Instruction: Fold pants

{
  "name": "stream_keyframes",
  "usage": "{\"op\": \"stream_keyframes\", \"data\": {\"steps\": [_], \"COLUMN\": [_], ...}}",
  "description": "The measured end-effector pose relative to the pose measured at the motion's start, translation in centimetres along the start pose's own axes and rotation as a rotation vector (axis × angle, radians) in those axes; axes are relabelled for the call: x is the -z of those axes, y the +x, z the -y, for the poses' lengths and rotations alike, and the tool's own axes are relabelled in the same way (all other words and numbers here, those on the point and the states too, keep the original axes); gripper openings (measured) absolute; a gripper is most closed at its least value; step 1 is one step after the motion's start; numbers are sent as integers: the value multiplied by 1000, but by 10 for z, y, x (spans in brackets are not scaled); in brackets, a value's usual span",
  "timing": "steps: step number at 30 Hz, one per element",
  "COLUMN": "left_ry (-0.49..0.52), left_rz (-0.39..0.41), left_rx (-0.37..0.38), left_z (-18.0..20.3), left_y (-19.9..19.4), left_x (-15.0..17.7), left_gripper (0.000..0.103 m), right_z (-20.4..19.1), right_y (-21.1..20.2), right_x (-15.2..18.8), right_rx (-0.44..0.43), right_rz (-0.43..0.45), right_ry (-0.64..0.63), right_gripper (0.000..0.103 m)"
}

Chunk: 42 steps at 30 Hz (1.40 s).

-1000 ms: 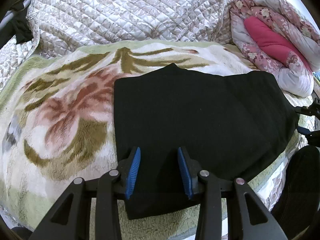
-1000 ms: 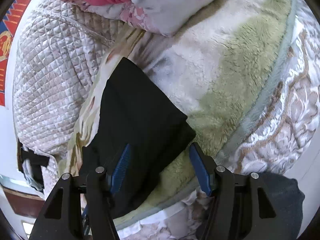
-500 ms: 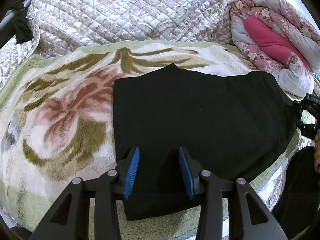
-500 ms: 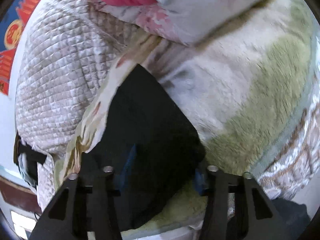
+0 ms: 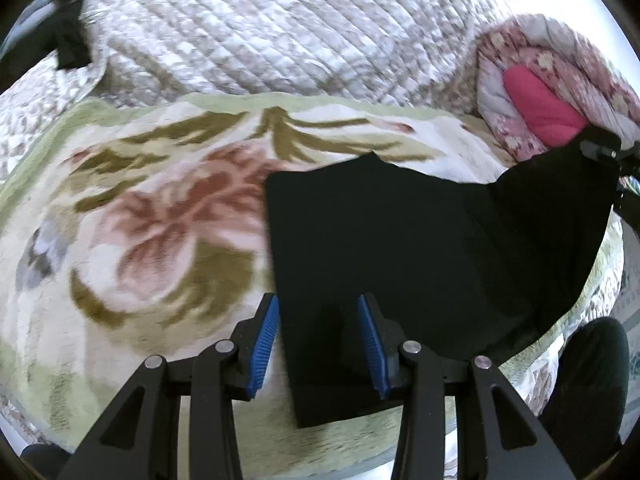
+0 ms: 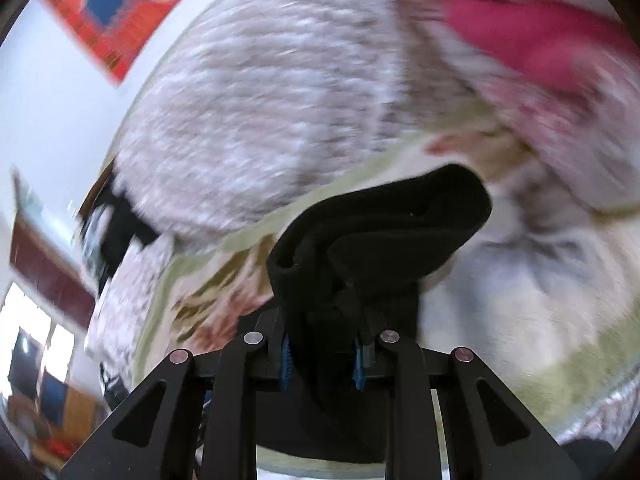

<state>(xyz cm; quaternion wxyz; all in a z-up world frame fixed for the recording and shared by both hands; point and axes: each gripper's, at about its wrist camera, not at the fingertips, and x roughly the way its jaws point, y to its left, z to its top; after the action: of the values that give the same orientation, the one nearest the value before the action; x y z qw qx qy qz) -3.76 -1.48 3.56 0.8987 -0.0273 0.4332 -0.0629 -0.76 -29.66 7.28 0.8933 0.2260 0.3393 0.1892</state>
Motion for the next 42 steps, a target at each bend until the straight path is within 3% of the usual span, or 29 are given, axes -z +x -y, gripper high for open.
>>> {"op": "stream_keyframes", "data": {"steps": [7, 10, 12, 31, 32, 34, 38, 42], "left_ry": [-83, -109, -123, -161, -159, -157, -154, -156], "left_rz": [5, 5, 8, 15, 15, 16, 19, 28], "left_rx": [-35, -48, -54, -71, -72, -75, -79, -85], "left_z": [-35, -45, -52, -70, -69, -69, -69, -71], "left_y": [-9, -13, -16, -21, -22, -23, -25, -29], "left_x": [8, 12, 14, 19, 19, 18, 18, 14], "left_gripper": [44, 44, 44, 44, 44, 44, 44, 44], "right_z": [-75, -86, -90, -108, -108, -108, -113, -105], "right_y": [71, 119, 134, 132, 131, 130, 108, 73], "right_x": [41, 82, 104, 126, 127, 129, 119, 101], "right_rx": [-114, -117, -79, -28, -32, -71, -163, -211], "right_rz": [-183, -340, -386, -324, -316, -317, -297, -179], "right_ry": [-221, -284, -341, -482, -483, -482, -462, -443], "right_gripper": [23, 22, 22, 26, 28, 45, 46, 46]}}
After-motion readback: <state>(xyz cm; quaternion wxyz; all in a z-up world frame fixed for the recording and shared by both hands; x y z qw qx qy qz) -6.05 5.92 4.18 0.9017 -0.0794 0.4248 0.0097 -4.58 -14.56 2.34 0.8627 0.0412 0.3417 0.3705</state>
